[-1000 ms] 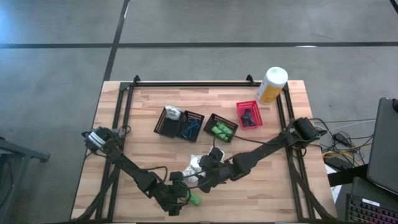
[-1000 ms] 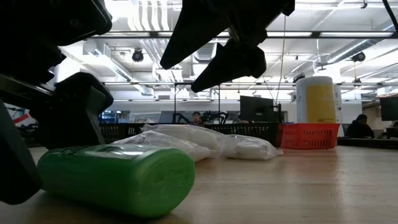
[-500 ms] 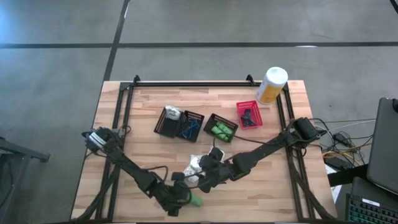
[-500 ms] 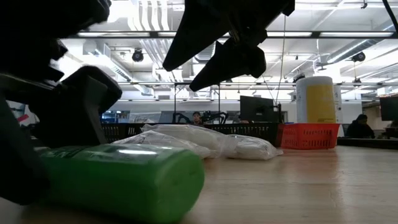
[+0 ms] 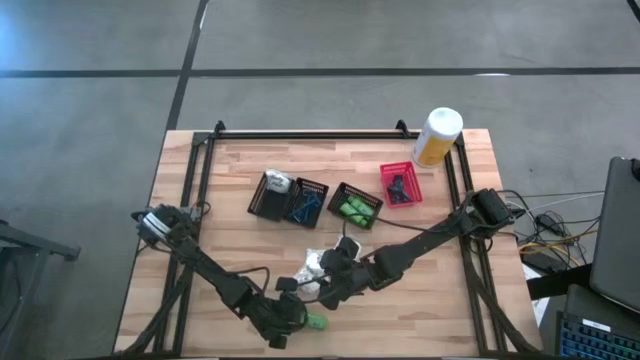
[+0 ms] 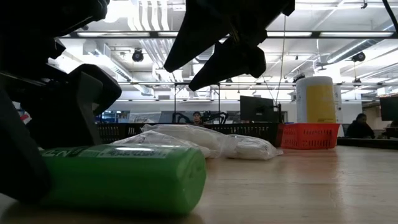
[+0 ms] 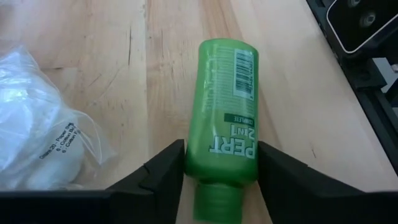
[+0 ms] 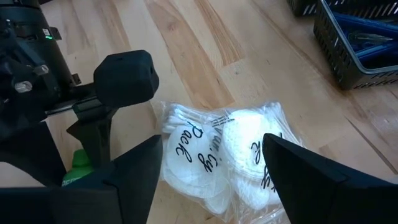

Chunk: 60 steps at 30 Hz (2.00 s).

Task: Pick & Place Travel size toiletries
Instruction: Put the green shampoo into the right black bin

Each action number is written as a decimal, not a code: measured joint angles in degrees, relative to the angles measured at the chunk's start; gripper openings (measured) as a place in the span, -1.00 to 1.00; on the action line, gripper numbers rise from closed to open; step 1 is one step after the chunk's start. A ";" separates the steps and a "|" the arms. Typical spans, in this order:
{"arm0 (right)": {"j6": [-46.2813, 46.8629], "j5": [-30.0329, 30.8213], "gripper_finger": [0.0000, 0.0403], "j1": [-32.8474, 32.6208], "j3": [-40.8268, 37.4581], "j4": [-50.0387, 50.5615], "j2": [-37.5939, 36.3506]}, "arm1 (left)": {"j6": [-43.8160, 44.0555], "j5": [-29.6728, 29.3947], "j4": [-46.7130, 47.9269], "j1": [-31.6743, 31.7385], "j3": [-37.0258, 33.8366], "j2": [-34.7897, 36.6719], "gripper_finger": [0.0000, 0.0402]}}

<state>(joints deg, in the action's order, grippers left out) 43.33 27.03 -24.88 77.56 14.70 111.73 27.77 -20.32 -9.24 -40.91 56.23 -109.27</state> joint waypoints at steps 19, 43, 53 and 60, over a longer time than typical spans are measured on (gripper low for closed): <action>2.02 0.14 0.16 -4.17 0.00 1.85 -1.97 | -0.70 -2.21 7.18 -0.15 -0.20 5.03 -0.19; -14.90 8.08 0.54 -7.80 -0.55 -8.98 -1.28 | -2.67 -22.89 20.90 -3.74 -0.39 16.06 -0.20; -28.31 7.72 0.33 -8.13 1.69 -9.95 2.49 | -3.17 -21.40 21.07 -3.78 -0.76 17.62 -0.20; -31.36 7.54 0.20 -8.15 4.19 -9.98 3.89 | -2.64 -20.98 20.57 -3.72 -1.13 17.62 -0.20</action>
<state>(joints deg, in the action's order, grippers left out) 11.97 34.56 -33.04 81.75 4.72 115.61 25.12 -41.30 11.33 -44.62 55.10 -91.66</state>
